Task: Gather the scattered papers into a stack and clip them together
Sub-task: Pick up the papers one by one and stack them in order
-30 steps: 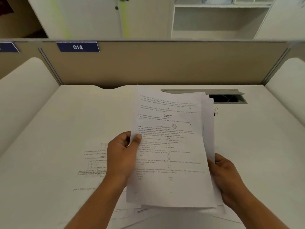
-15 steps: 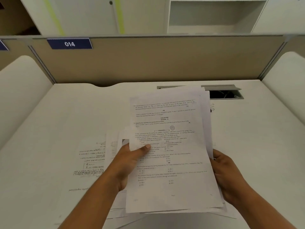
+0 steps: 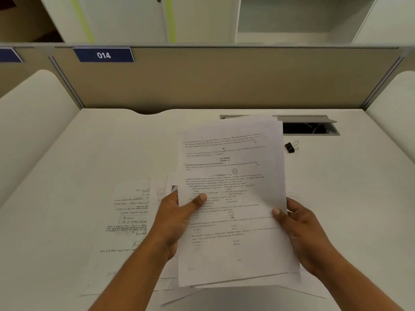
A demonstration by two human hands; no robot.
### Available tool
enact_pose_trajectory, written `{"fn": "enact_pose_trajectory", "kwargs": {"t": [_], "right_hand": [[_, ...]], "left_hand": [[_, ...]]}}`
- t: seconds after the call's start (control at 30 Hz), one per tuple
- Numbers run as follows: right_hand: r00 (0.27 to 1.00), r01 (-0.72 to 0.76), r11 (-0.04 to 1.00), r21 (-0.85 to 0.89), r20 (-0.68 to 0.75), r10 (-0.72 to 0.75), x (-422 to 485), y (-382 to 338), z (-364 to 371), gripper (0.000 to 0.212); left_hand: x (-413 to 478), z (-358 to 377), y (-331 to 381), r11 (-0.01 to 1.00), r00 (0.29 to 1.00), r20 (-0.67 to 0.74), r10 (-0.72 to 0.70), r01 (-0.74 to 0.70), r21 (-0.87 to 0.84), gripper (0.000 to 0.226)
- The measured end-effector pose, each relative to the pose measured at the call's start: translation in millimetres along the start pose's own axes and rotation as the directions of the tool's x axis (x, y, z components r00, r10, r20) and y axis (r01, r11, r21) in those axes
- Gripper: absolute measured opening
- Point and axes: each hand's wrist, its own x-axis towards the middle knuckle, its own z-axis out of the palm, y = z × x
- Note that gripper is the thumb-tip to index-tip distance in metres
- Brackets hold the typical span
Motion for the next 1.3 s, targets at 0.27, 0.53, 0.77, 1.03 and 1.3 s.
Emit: {"fn": "enact_pose_trajectory", "kwargs": {"t": [0.27,0.53,0.77,1.03,1.3], "right_hand": [[1.0,0.005,0.998,-0.068,0.006,-0.005,1.0,1.1,1.7,0.031],[0.997,-0.058,0.977,-0.206,0.029,0.065,-3.9,-1.8,-7.8,0.032],[0.995,-0.086,0.372,-0.924,-0.062,0.075,3.1,57.7,-64.8,0.055],[0.994,-0.101,0.069,-0.992,-0.099,0.041,7.0,84.1,-85.0,0.078],[0.923,-0.341,0.195,-0.92,-0.367,-0.115,20.3,69.6,-89.8,0.089]], "left_hand": [[-8.6,-1.2,-11.7,0.999,0.999,0.014,-0.032,0.032,-0.022,0.014],[-8.4,-6.7,-10.7,1.0,0.999,-0.04,-0.01,0.01,-0.006,0.016],[-11.6,-28.0,-18.9,1.0,0.996,-0.084,-0.025,0.026,0.011,0.02],[-17.7,-50.4,-35.2,0.999,0.992,-0.121,-0.044,0.046,0.012,0.023],[-23.5,-50.7,-38.5,0.999,0.992,-0.122,-0.034,0.034,-0.004,0.019]]}}
